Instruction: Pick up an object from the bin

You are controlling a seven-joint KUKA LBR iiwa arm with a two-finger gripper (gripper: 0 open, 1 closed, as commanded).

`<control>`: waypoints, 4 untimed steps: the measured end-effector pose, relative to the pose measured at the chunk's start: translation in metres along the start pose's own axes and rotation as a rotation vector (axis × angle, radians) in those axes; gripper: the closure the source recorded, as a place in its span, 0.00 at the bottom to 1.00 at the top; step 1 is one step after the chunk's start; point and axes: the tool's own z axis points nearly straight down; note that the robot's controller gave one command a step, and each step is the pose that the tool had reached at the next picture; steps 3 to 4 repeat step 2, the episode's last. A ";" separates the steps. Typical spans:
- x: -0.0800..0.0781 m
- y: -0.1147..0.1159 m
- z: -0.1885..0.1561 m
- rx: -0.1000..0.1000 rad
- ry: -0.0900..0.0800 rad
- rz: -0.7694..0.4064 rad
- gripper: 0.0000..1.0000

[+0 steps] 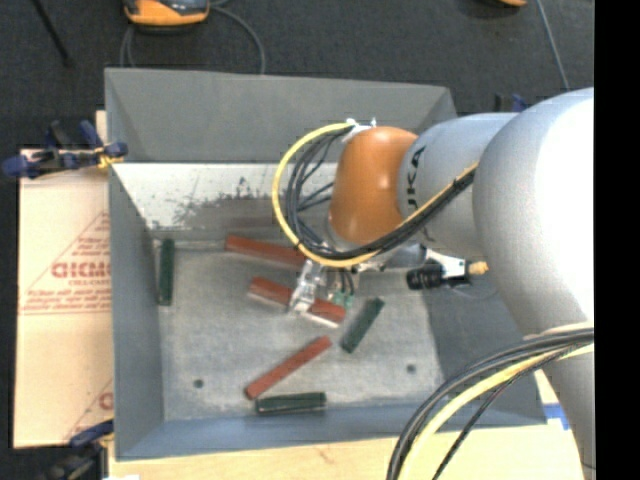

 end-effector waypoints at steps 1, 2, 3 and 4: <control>0.000 0.000 0.000 0.000 0.000 -0.001 1.00; 0.001 0.004 -0.176 0.005 -0.012 0.055 1.00; 0.001 0.004 -0.176 0.005 -0.012 0.055 1.00; 0.001 0.004 -0.176 0.005 -0.012 0.055 1.00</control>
Offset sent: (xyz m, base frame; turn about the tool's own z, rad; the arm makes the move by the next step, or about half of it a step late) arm -0.0029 0.0031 0.1712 0.0588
